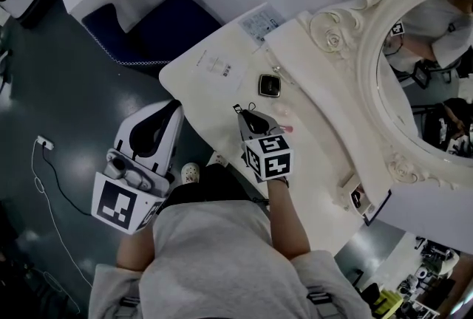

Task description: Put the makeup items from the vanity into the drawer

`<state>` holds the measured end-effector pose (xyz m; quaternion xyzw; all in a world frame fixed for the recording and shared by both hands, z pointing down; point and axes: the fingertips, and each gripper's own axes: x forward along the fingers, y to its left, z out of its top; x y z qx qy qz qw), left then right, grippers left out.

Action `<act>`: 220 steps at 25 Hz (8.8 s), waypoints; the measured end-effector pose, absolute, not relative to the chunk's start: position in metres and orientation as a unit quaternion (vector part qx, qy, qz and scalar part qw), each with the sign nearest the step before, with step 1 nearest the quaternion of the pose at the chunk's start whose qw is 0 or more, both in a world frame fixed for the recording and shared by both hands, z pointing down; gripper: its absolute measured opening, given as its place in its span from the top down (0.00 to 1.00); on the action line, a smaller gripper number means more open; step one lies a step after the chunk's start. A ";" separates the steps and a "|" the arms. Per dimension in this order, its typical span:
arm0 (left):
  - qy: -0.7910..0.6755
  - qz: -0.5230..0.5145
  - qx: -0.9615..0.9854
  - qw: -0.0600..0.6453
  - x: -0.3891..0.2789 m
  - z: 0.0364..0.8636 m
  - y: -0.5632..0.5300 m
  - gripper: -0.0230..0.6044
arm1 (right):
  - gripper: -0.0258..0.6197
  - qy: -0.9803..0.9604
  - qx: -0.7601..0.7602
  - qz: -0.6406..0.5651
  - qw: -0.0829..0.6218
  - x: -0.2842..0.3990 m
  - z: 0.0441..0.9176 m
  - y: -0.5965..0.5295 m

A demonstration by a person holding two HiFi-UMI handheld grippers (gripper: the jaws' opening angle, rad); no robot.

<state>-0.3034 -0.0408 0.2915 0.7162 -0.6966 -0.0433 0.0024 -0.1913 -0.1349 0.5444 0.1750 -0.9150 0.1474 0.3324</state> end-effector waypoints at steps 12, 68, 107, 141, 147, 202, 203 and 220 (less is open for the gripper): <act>-0.674 -0.045 0.737 -0.001 -0.292 0.286 -0.038 0.94 | 0.91 -0.933 0.200 0.184 0.235 -0.184 0.496 -0.132; -0.497 -0.075 0.865 -0.015 -0.193 0.273 -0.036 0.94 | 0.91 -0.928 0.355 0.104 -0.037 -0.083 0.326 -0.063; -0.395 -0.074 0.915 -0.014 -0.001 0.260 -0.067 0.94 | 0.91 -0.867 0.485 0.088 -0.070 0.137 0.307 -0.068; -0.329 -0.067 0.942 -0.013 0.099 0.262 -0.088 0.94 | 0.91 -0.815 0.571 0.085 -0.052 0.261 0.329 -0.069; -0.328 -0.065 0.942 -0.011 0.115 0.265 -0.092 0.94 | 0.91 -0.816 0.571 0.086 -0.005 0.274 0.352 -0.070; -0.497 -0.007 0.868 -0.017 0.087 0.281 -0.080 0.94 | 0.90 -0.828 0.314 0.089 0.456 0.333 0.535 -0.172; -0.498 -0.007 0.867 -0.017 0.087 0.281 -0.079 0.94 | 0.90 -0.825 0.316 0.088 0.460 0.334 0.536 -0.173; -0.486 -0.005 0.874 -0.019 0.081 0.279 -0.084 0.94 | 0.90 -0.821 0.347 0.114 0.438 0.337 0.536 -0.175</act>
